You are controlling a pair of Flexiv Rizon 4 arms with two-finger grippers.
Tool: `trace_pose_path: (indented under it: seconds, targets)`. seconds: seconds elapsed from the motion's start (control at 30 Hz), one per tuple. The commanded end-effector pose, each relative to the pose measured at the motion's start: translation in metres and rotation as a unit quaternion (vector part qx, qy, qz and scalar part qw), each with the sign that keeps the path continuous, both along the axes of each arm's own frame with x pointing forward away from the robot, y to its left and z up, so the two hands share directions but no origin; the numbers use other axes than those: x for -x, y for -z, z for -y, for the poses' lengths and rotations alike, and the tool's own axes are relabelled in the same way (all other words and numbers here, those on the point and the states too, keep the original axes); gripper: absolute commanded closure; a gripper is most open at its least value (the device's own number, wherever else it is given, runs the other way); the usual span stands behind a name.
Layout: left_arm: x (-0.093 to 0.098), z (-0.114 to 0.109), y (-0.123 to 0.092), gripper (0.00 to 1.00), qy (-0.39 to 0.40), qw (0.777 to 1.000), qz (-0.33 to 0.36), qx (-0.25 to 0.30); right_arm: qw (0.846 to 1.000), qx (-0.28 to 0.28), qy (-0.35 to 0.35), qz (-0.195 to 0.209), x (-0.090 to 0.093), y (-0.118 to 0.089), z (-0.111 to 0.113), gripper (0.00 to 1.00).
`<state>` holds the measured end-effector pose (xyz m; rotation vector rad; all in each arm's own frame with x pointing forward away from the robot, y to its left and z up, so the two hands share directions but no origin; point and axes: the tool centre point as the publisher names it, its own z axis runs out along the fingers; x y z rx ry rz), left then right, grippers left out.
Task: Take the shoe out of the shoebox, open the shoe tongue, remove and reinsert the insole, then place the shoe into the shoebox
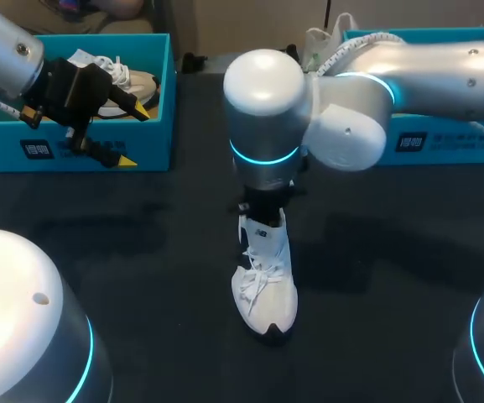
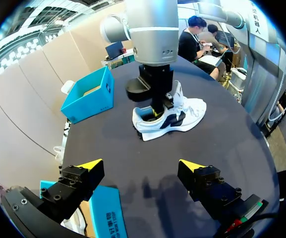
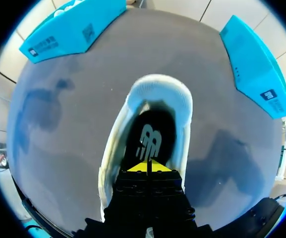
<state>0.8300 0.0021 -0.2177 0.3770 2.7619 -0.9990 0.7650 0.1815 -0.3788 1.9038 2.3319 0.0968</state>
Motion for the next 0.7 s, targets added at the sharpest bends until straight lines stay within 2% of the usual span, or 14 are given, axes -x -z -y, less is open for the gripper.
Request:
trace_pose_path:
  seconds: [0.03,0.17,0.33,0.53,0.7]
  targets:
    - [0.000,0.000,0.000,0.00,0.000,1.000,0.000,-0.002,1.000,-0.008,-0.002,-0.015,-0.004,0.020,0.000,1.00]
    - [0.000,0.000,0.000,0.00,0.000,1.000,0.000,-0.002,1.000,0.001,-0.004,-0.030,-0.004,0.031,-0.002,1.00]
    - [0.000,0.000,0.000,0.00,0.000,1.000,0.000,-0.002,0.999,0.000,-0.003,-0.036,-0.002,0.033,-0.004,1.00]
    - [0.000,0.000,0.000,0.00,0.000,1.000,0.000,-0.002,0.999,0.005,0.004,-0.052,0.003,0.007,0.002,1.00]
    - [0.000,0.000,0.000,0.00,0.000,1.000,0.000,-0.002,0.995,0.005,0.012,-0.099,0.011,-0.016,0.002,1.00]
